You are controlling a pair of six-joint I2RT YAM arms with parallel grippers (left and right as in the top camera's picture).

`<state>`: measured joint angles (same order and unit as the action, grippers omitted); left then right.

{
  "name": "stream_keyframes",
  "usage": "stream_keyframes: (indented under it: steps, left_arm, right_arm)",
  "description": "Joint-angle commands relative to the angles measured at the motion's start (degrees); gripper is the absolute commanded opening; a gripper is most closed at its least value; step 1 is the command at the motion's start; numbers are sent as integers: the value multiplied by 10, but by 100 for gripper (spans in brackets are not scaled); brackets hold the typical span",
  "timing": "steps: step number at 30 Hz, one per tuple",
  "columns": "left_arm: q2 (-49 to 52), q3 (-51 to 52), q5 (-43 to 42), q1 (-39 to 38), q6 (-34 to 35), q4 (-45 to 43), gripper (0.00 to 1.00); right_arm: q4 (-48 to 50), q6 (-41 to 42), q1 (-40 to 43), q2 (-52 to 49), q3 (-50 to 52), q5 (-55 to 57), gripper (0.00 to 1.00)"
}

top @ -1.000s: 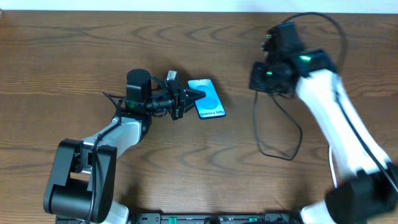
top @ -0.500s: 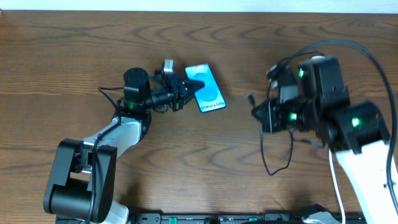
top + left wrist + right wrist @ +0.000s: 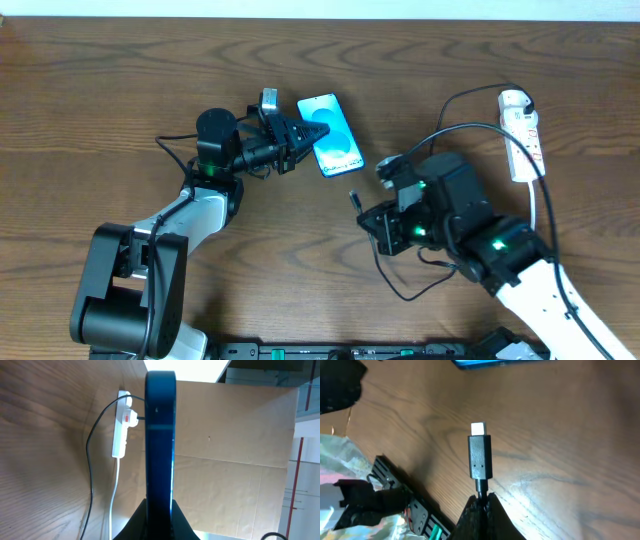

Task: Plug charger to phone and switch on socket
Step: 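Carry the plug with the right gripper up to the phone's bottom port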

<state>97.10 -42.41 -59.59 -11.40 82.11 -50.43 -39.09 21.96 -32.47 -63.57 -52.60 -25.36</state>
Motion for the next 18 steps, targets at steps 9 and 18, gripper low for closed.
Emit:
stream_keyframes:
  steps: [9, 18]
  left_arm:
    - [-5, -12, -8, 2, -4, -9, 7]
    - [-5, -12, -8, 2, -4, -9, 7]
  right_arm:
    - [54, 22, -10, -24, -1, 65, 1]
    - [66, 22, -14, -43, -1, 53, 1]
